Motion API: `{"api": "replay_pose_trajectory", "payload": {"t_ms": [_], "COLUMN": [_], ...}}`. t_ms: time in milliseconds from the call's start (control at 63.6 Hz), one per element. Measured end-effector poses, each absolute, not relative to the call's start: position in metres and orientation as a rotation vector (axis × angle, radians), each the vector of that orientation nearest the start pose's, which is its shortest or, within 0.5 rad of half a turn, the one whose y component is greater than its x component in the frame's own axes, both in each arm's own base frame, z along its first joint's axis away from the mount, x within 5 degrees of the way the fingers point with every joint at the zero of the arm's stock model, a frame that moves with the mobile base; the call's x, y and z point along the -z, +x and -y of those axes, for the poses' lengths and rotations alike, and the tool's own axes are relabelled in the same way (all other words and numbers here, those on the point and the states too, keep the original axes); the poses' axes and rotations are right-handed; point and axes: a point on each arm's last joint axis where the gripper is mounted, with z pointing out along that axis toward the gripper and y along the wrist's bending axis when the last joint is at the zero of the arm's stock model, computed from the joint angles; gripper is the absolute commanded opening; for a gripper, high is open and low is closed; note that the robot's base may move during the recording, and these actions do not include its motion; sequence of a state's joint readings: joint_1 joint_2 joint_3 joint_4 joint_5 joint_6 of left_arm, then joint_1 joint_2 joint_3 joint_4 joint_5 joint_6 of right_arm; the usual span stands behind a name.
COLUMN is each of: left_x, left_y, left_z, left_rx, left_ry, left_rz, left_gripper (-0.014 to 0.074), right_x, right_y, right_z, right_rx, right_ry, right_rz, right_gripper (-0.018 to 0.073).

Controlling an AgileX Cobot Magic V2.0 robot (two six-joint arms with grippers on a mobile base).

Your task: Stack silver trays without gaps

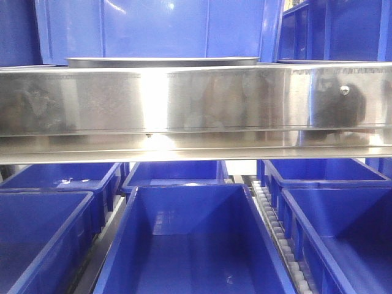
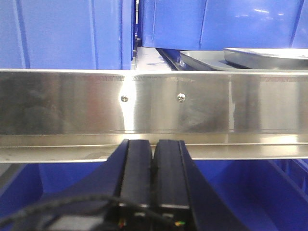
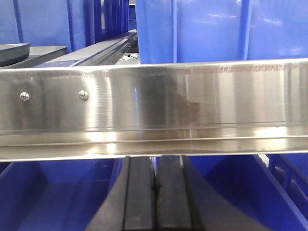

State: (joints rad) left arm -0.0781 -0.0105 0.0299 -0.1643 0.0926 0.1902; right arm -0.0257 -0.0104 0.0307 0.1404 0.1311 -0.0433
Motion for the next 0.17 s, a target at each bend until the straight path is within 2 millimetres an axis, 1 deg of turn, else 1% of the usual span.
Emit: {"api": "replay_pose_trajectory", "payload": {"t_ms": [173], "left_x": [-0.1954], "left_y": [0.0566], "left_z": [0.0058], "left_rx": [0.052], "left_ry": [0.095], "left_rz": [-1.592], "left_gripper": [-0.0047], "right_x": [-0.1916], "right_y": [0.0568], "right_z": [-0.0002], "right_rx": [-0.069], "right_ry": [0.085], "right_rz": [-1.632], "right_gripper": [0.0056]}}
